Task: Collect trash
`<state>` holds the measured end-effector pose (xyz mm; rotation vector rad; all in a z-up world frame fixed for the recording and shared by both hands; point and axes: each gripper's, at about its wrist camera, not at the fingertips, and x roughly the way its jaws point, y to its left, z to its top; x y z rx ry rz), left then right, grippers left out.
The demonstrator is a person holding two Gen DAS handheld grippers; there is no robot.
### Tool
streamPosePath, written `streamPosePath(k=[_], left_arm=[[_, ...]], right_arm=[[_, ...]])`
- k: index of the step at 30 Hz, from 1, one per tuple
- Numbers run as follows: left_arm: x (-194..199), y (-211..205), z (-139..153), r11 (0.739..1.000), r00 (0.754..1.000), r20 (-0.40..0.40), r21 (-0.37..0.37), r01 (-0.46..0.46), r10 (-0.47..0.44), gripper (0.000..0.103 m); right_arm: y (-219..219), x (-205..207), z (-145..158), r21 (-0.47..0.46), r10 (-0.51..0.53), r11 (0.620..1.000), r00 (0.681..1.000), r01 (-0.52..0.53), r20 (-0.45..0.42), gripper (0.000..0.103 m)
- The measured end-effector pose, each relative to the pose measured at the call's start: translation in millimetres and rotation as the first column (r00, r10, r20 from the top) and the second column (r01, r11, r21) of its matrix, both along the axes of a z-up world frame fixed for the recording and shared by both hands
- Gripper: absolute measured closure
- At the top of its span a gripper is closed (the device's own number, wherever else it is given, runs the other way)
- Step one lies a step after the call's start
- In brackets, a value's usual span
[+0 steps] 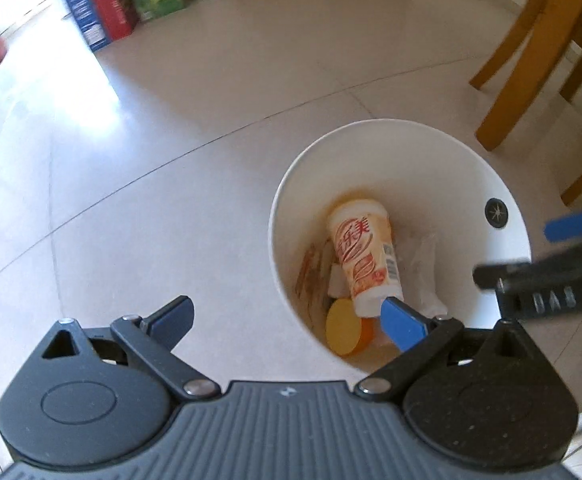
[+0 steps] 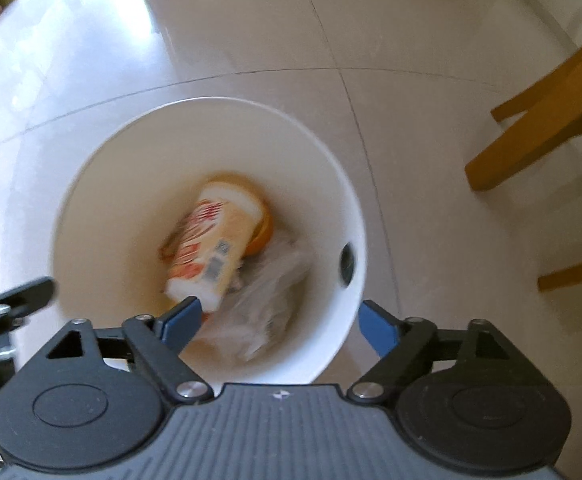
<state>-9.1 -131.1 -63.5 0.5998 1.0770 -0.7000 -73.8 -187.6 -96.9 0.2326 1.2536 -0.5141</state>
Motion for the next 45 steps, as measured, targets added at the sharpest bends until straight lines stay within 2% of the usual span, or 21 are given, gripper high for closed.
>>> streamPosePath(k=[4,8,14,18,28,45], left_arm=[[-13,10,6,0.997,0.998,0.052,0.072,-0.038,0.035,0.003],[-20,23,14,0.993,0.995,0.005,0.066,-0.101,0.101,0.003],[-33,30,19,0.990,0.992,-0.009,0.077,-0.121,0.122,0.003],[-37,30,25,0.989,0.991,-0.009,0.066,-0.135,0.136,0.003],[-37,30,34,0.988,0.990,-0.014,0.053,-0.143,0.144,0.003],[-35,31,37,0.989,0.990,-0.022,0.046,-0.140,0.141,0.003]], right_arm=[[28,-19,10,0.008,-0.013,1.000,1.000,0.012,0.027,0.007],[50,-38,18,-0.058,-0.022,0.998,0.999,0.024,0.042,0.004],[45,-64,29,0.022,-0.146,0.989,0.984,0.145,0.103,0.000],[41,-71,34,0.029,-0.176,0.984,0.979,0.174,0.101,0.000],[48,-78,46,0.014,-0.167,0.986,0.980,0.166,0.109,0.000],[47,-77,43,0.033,-0.176,0.984,0.980,0.174,0.091,0.000]])
